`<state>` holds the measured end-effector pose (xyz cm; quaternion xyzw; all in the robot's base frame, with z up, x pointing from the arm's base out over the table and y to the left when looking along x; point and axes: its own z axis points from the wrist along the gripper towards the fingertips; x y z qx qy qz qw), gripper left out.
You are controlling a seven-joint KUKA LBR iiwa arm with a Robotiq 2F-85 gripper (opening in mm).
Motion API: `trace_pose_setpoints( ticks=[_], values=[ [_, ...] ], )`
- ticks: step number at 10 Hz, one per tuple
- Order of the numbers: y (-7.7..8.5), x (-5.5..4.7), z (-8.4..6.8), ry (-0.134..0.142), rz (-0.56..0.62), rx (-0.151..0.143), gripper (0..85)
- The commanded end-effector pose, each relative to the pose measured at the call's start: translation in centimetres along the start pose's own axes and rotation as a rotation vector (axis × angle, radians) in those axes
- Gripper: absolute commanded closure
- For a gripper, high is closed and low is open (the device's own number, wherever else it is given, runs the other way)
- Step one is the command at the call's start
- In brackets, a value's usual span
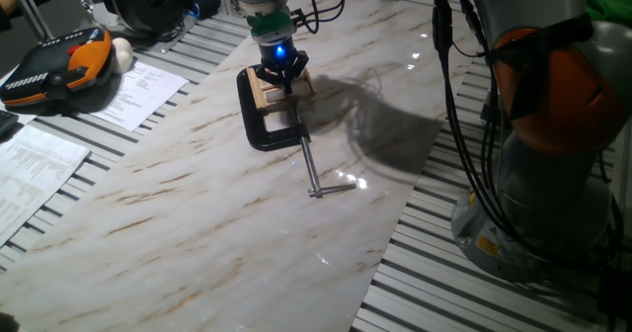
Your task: Open a sliding window
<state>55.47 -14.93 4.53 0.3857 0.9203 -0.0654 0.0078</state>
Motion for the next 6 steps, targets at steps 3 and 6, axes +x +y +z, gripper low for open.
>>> trace_pose_setpoints(
  ticks=[3,6],
  values=[
    [0.10,0.06,-0.02,0.001,0.001,-0.001,85.0],
    [0.22,0.12,-0.13,0.001,0.000,-0.001,85.0]
  ],
)
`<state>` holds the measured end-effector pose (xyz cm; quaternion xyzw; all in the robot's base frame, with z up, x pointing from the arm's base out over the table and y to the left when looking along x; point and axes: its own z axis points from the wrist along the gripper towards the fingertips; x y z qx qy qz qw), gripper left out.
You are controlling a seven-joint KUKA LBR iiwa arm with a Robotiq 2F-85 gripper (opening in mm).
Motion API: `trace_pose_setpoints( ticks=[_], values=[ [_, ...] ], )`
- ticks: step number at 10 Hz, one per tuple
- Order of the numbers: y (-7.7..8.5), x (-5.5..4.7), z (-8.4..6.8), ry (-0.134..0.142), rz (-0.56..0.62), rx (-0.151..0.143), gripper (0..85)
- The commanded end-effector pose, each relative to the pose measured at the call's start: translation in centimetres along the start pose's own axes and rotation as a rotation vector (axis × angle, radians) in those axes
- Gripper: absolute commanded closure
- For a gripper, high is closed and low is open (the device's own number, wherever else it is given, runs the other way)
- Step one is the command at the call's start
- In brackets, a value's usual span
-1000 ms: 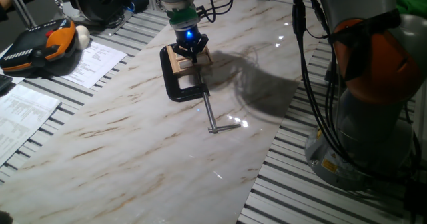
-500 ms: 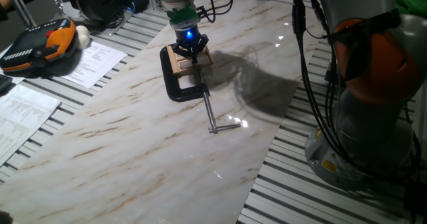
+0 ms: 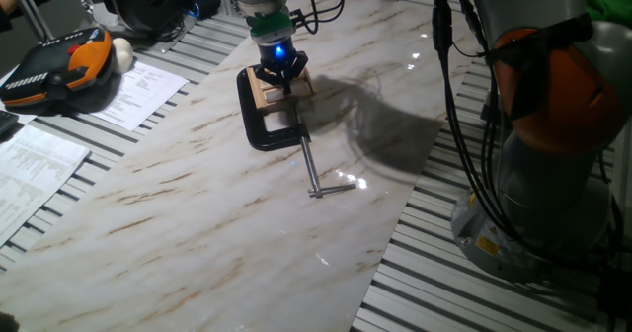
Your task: Open a sliding window
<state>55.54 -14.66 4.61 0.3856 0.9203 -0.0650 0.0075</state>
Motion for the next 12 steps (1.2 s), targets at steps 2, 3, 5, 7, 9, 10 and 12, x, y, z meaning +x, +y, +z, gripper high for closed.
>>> trace_pose_setpoints(
  ticks=[2,3,5,7,9,10,12],
  values=[
    [0.09,0.01,-0.02,0.001,0.000,0.001,85.0],
    [0.15,0.04,-0.06,-0.001,0.000,0.001,85.0],
    [0.31,0.10,-0.04,0.001,0.000,0.001,85.0],
    [0.37,0.12,-0.05,0.001,0.000,0.001,85.0],
    [0.49,0.17,0.04,0.001,0.000,0.001,85.0],
    [0.52,0.18,0.08,0.001,0.000,0.001,85.0],
    [0.64,0.22,0.01,0.001,0.000,0.001,85.0]
  ],
)
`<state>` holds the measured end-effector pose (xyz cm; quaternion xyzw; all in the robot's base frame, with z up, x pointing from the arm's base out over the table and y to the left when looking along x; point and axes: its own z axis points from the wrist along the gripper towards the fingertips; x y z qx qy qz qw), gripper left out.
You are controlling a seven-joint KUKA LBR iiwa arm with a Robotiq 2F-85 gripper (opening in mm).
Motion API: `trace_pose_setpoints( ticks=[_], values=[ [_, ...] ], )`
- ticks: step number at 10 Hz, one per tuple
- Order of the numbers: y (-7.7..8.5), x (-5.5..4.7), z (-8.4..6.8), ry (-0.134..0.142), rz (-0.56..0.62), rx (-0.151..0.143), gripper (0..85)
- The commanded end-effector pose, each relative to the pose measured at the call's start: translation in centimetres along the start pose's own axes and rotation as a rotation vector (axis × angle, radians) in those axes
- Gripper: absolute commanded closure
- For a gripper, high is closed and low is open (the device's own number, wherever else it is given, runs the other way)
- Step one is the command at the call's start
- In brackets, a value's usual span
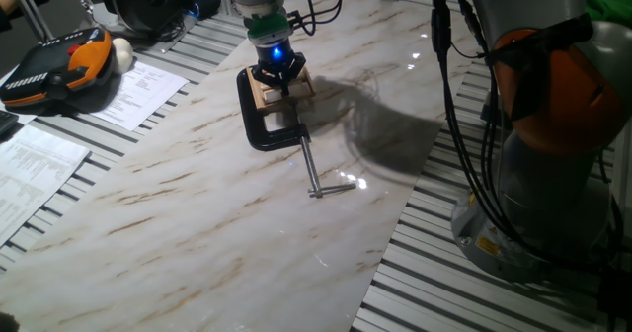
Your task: Open a sliding window
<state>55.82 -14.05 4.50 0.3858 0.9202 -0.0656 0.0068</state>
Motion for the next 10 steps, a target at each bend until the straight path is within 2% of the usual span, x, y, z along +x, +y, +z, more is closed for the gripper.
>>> trace_pose_setpoints(
  ticks=[1,10],
  values=[
    [0.09,0.01,-0.10,-0.003,0.000,0.002,85.0],
    [0.65,0.17,-0.11,-0.008,-0.003,0.005,85.0]
  ],
)
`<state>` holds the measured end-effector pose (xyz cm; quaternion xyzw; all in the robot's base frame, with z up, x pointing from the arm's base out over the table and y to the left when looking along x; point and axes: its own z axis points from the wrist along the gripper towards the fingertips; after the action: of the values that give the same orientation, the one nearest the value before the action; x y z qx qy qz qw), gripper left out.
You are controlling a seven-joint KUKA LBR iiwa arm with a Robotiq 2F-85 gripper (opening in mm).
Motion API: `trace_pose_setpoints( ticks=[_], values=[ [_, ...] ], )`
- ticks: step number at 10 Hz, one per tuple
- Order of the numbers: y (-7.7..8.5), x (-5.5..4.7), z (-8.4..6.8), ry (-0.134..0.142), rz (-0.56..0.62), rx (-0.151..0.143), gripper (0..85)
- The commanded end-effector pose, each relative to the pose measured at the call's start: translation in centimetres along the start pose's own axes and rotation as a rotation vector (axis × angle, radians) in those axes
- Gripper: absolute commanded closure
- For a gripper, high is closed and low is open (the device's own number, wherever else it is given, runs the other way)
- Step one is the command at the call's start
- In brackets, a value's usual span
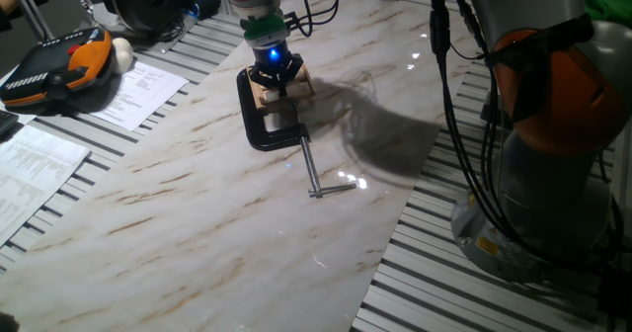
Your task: Open a sliding window
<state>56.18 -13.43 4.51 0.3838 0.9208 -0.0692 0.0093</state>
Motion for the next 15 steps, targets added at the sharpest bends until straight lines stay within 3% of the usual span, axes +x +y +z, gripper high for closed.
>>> trace_pose_setpoints(
  ticks=[1,15],
  values=[
    [0.02,0.01,0.02,0.000,-0.001,0.000,85.0],
    [0.72,0.17,-0.06,-0.001,-0.005,-0.005,85.0]
  ],
)
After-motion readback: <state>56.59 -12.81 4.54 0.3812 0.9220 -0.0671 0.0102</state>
